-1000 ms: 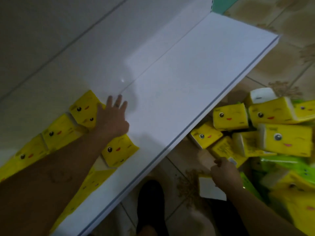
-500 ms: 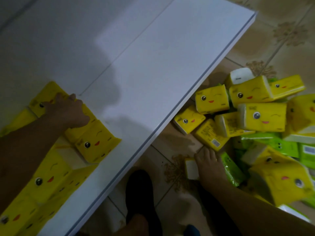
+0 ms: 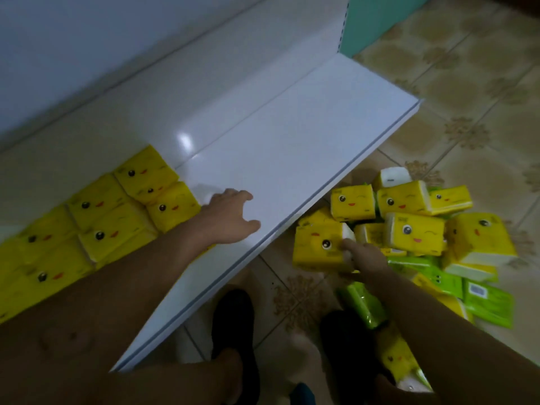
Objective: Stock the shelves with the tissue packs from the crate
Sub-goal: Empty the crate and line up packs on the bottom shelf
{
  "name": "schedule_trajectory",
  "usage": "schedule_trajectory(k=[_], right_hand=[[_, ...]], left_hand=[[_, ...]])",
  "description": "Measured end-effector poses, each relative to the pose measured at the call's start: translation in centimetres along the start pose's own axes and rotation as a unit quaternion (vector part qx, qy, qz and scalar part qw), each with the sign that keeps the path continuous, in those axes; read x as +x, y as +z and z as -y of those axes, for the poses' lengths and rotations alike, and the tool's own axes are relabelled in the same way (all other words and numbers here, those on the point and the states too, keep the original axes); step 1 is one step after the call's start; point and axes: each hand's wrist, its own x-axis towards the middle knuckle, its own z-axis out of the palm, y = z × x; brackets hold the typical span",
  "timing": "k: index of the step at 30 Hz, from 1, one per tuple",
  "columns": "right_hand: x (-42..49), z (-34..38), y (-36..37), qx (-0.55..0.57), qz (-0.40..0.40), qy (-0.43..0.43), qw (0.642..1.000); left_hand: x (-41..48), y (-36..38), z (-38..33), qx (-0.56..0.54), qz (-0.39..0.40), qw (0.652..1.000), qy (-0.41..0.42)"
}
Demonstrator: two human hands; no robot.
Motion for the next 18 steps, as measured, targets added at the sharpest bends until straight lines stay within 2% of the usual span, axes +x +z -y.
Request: schedule_trajectory(k=[3,5,6,9,10,11,12,16,18], right_hand=[[-3.8,4.0,0.1,0.075,0.119,-0.023,0.990],[-6.1,5.9,0.1,0.083,0.193,-0.038,0.977],[-7.2,6.8,0.1,0.072,0.222,-0.049,0.971],[-9.5,8.6,0.2,0.023,0.259,-0.071,0.963],[-10.1,8.9,0.4,0.008,0.270,-0.078,0.960],[-10.4,9.0,0.6,-0.011,0.279,-0.089,0.956],[-10.5,9.0,0.9,-0.030,0.288,-0.103,0.952],[-10.9,8.8,2.8,-0.135,0.309,-0.156,0.928],[-10.8,8.9,3.8,-0.228,0.329,-0.159,0.903]], left_hand=[[-2.6,-0.7,-2.0,-0.118,0.032,0.992,-0.021],[-4.3,-1.2,-2.8,-0.235,0.055,0.969,-0.050],[-5.1,-1.3,-3.2,-0.319,0.068,0.943,-0.061],[-7.3,-1.0,-4.0,-0.553,0.073,0.827,-0.072],[-7.7,-0.7,-4.1,-0.597,0.061,0.797,-0.073],[-8.1,-0.4,-4.0,-0.618,0.046,0.782,-0.068],[-8.3,-0.3,-3.7,-0.620,0.033,0.782,-0.056],[-8.7,-0.7,-1.0,-0.535,0.047,0.843,0.032],[-8.6,-0.7,0.4,-0.529,0.037,0.847,0.038]])
